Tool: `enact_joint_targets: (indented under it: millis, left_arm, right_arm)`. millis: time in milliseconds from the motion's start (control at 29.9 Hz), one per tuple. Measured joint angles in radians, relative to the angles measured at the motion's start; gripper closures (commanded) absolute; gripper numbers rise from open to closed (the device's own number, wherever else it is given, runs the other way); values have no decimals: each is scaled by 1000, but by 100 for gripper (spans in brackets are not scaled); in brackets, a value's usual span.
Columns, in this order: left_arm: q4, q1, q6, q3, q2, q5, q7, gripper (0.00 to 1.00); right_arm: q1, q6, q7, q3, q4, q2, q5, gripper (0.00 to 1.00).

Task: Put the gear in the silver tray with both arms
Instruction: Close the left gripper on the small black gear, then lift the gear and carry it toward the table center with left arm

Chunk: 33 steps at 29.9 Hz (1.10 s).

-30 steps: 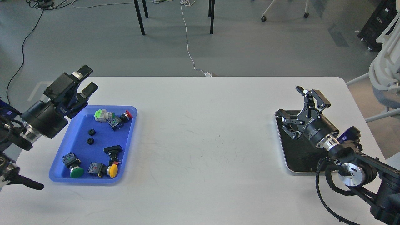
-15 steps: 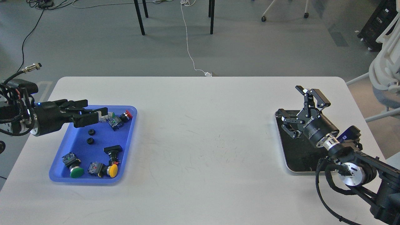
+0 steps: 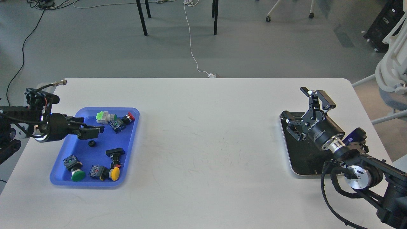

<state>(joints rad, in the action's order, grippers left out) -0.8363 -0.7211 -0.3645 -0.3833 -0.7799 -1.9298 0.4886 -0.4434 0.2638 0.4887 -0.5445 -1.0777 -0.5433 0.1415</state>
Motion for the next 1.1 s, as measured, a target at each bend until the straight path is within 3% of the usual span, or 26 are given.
enact_joint_targets:
  millis: [100,435,702,969,1103]
  left_arm:
    - [48,-14,-1,32,31,9,0,14]
    - [105,-19,0,57,81,3,0,34]
    - [131,-21,12,88,88,3,0,74]
    - [131,-29,5,88,88,6,0,87]
    - [127,-38,3,89,88,8,0,88]
  right_arm:
    - [0,0,0,0,-1,0,0,1]
    - [1,0,0,0,-1,-2,0,1]
    - [2,0,0,-3,-1,-4,0,1]
    - [2,0,0,-5,-1,-2,0,1]
    - [2,0,0,-5,-1,-2,0,1]
